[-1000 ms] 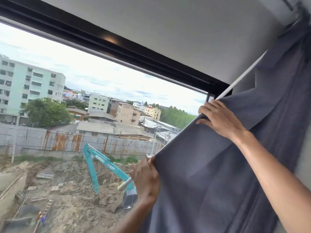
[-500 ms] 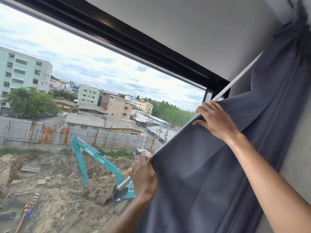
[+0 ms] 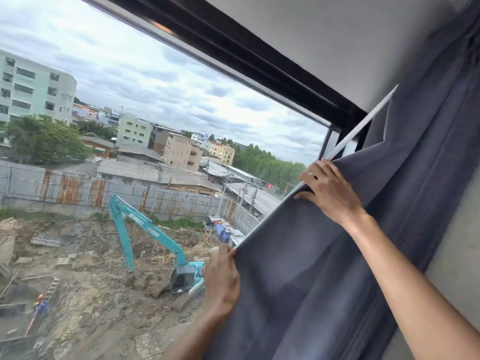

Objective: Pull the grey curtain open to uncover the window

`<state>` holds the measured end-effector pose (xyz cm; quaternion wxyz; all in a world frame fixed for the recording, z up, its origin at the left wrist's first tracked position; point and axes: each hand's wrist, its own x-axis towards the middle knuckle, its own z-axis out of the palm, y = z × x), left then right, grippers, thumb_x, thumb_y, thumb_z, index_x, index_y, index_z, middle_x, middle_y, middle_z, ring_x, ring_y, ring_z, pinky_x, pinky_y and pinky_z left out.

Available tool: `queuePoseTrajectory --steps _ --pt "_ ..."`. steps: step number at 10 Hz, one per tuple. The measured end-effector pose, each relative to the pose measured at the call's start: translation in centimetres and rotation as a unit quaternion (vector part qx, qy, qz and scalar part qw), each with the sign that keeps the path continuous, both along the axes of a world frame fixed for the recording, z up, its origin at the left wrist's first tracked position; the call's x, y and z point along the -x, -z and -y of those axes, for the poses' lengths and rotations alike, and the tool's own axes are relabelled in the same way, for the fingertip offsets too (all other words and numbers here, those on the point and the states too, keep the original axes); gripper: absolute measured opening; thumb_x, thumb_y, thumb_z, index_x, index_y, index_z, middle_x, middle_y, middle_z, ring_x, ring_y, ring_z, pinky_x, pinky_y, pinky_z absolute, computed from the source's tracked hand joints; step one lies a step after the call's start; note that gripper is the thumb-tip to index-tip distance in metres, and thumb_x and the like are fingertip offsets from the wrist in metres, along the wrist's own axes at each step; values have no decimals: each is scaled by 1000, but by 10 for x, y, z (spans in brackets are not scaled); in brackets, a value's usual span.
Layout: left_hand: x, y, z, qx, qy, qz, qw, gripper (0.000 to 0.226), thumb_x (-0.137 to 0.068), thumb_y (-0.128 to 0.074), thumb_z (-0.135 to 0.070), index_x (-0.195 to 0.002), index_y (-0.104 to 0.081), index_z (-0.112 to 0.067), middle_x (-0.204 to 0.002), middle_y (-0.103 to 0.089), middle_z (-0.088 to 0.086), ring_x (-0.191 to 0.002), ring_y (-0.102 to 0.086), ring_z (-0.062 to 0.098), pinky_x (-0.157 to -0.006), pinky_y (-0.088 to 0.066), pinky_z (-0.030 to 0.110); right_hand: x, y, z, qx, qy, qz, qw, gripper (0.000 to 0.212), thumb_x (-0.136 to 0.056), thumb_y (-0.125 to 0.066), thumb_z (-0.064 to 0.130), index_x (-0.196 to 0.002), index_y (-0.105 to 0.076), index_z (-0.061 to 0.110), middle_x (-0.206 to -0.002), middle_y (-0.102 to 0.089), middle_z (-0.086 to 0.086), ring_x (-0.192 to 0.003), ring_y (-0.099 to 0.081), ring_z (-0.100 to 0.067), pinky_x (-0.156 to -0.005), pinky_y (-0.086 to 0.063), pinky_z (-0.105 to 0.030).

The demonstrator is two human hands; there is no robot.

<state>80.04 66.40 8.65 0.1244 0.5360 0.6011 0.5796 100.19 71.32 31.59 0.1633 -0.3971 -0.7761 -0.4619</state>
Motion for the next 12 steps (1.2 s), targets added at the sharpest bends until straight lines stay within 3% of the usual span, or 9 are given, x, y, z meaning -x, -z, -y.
queuePoseTrajectory --steps 2,4,5,7,8,9,11,12 --pt "12 23 -1 1 39 -28 999 21 -102 -33 -29 -108 -50 -17 -97 -58 8 -92 -52 29 -86 -41 44 17 17 7 13 11 -2 1000 62 -85 -44 62 -112 -63 9 -112 -60 -13 -123 -52 -36 -122 -25 -47" --pt "41 53 4 53 138 -87 985 24 -101 -33 -34 -98 -50 -19 -96 -59 5 -89 -54 25 -84 -47 47 37 50 11 9 14 40 999 62 -83 -47 60 -108 -67 6 -111 -65 -16 -118 -59 -36 -119 -30 -46" --pt "59 57 11 83 174 -139 971 29 -102 -33 -34 -115 -55 -19 -109 -63 7 -101 -57 24 -93 -46 46 39 58 14 -3 6 51 999 58 -81 -54 58 -104 -67 6 -108 -65 -16 -115 -60 -36 -118 -33 -47" --pt "81 42 17 96 210 -180 956 42 -101 -34 -38 -137 -46 -20 -138 -53 7 -125 -52 23 -107 -41 43 48 54 22 27 46 45 998 53 -74 -76 46 -101 -68 2 -108 -66 -21 -115 -61 -39 -117 -35 -50" --pt "112 44 41 109 214 -216 947 46 -101 -33 -40 -141 -42 -19 -147 -46 8 -132 -48 26 -110 -39 46 64 60 45 57 60 16 996 49 -78 -77 43 -105 -68 3 -113 -63 -19 -121 -55 -38 -122 -25 -47" --pt "141 56 64 105 218 -237 941 44 -101 -35 -39 -139 -43 -19 -141 -51 9 -122 -55 26 -103 -45 44 84 72 72 70 35 -32 996 41 -83 -74 40 -107 -68 8 -111 -61 -14 -119 -54 -36 -123 -19 -44" --pt "177 51 80 42 179 -263 947 48 -100 -35 -41 -143 -36 -21 -142 -48 5 -118 -57 22 -100 -50 42 123 116 93 152 18 -195 969 51 -90 -60 48 -128 -61 15 -129 -61 -12 -124 -51 -37 -112 -33 -49" --pt "215 61 98 4 135 -302 944 55 -98 -31 -46 -147 -30 -21 -151 -42 4 -130 -49 23 -110 -42 43 162 170 109 195 39 -279 939 65 -92 -53 56 -142 -49 15 -142 -53 -13 -133 -45 -37 -115 -32 -52"
